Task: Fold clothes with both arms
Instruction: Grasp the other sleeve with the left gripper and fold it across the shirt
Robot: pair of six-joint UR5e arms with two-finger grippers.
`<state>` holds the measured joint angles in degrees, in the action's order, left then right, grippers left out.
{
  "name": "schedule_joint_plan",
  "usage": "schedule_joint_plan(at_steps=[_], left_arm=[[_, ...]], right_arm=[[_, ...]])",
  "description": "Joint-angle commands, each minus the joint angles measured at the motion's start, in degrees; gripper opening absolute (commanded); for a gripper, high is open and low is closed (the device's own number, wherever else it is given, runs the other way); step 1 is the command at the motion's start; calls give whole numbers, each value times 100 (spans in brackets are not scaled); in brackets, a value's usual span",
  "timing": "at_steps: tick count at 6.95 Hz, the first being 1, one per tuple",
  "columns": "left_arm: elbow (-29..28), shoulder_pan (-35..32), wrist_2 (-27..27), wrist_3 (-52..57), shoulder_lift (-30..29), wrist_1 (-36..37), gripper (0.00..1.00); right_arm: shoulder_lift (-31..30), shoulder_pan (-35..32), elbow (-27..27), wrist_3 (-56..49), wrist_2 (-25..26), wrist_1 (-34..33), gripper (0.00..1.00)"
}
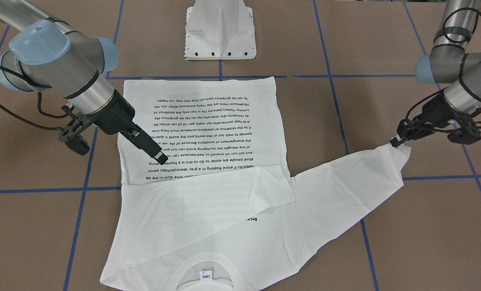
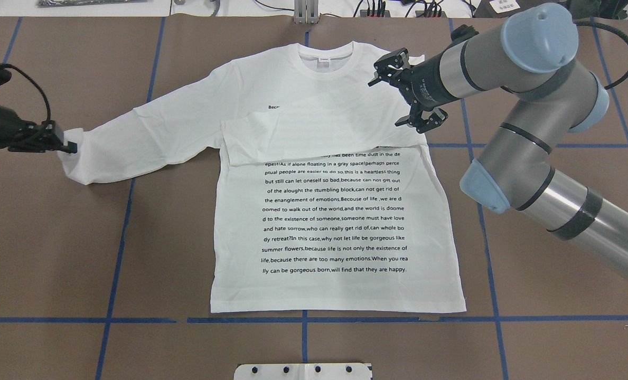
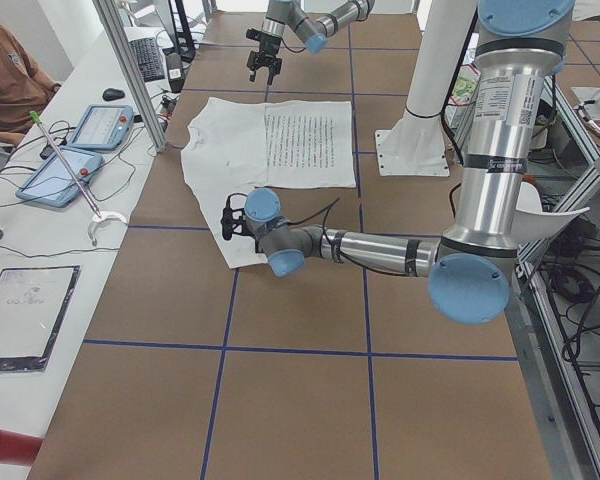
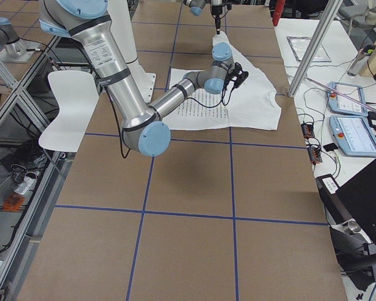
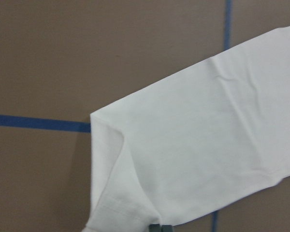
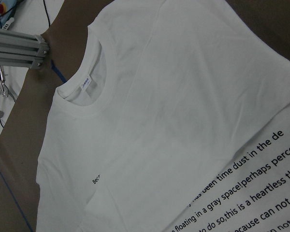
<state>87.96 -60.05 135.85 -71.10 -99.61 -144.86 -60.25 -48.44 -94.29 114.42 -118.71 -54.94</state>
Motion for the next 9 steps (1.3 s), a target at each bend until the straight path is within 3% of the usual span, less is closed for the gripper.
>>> schedule_joint_plan(at_steps=[1,3,4,6,8,9], left_arm=[[161,596,-31,-2038,-1379,62,0],[56,1088,-1028,-3596,-2829,805,0],[-320,1422,-1765,-4100,-3593,1053,0],[-2046,1880,-2805,-5086,-5281,1100,0],[-2456,2434,-3737,-5133,-5524,1056,0],[-2659,2610,-3924,-5098,-5656,1030,0]], right_arm=[[-223,-331,-2,-217,-422,44,100],[-469,-412,-37,-429,-521,71,100],[-670,-412,-176,-438,-521,71,100],[-830,-412,-301,-438,-513,80,100],[-883,-412,-318,-447,-521,80,100],[-944,-421,-440,-447,-547,71,100]])
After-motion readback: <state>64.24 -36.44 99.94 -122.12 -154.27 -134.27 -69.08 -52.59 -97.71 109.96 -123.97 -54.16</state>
